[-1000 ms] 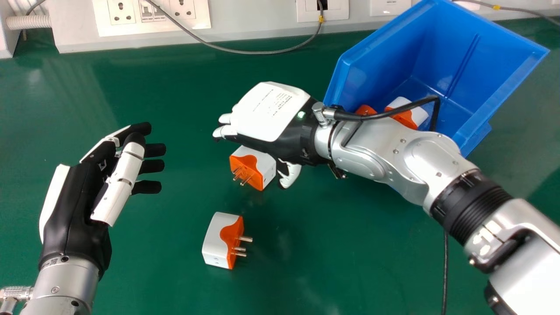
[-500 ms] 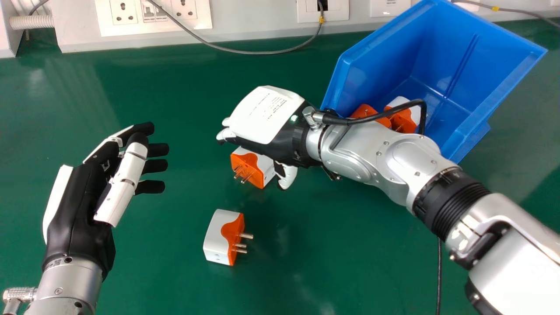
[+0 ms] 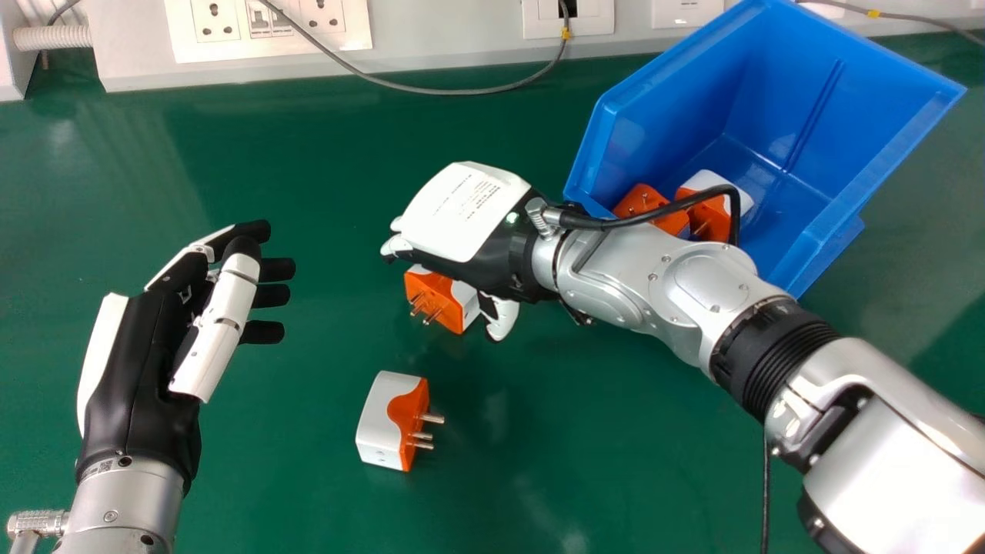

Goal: Pick all objects and put in blue box

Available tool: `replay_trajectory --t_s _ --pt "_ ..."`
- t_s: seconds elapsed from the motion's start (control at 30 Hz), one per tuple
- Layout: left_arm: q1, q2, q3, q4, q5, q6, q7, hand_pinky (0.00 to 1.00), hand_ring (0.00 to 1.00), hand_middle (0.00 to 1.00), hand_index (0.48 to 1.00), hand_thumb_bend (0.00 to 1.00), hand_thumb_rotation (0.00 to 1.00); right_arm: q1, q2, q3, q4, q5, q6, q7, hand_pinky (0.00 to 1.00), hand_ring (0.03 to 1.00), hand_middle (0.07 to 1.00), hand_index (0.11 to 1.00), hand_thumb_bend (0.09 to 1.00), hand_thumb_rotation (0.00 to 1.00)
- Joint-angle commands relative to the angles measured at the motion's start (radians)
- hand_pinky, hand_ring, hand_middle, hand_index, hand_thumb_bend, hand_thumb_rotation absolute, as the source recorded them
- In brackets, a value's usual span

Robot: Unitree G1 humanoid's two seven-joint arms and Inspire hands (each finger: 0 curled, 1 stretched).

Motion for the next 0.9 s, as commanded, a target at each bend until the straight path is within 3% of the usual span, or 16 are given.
replay_trajectory --t_s 0.0,0.23,0.43,0.87 --pt "0.004 -0.006 0.002 -0.031 0.004 -0.007 0.006 0.62 0.71 0.71 0.775 0.28 0.76 -0.049 0.015 0.004 0.007 0.01 -0.005 -0.029 0.74 0.885 0.896 0.842 0.485 0.0" --pt "0.009 -0.004 0.0 -0.037 0.007 -0.009 0.003 0.61 0.71 0.71 0.775 0.28 0.76 -0.058 0.032 0.008 0.041 0.02 -0.003 -0.024 0.74 0.885 0.895 0.841 0.46 0.0" --pt "0.016 -0.004 0.004 -0.043 0.001 -0.01 -0.001 0.61 0.71 0.71 0.774 0.28 0.76 -0.056 0.037 0.009 0.042 0.022 0.0 -0.01 0.75 0.886 0.894 0.845 0.433 0.0" --pt "0.026 -0.01 -0.002 -0.07 0.007 0.007 0.005 0.61 0.7 0.7 0.772 0.27 0.76 -0.04 0.037 0.004 0.025 0.037 0.002 0.016 0.79 0.894 0.894 0.85 0.33 0.0"
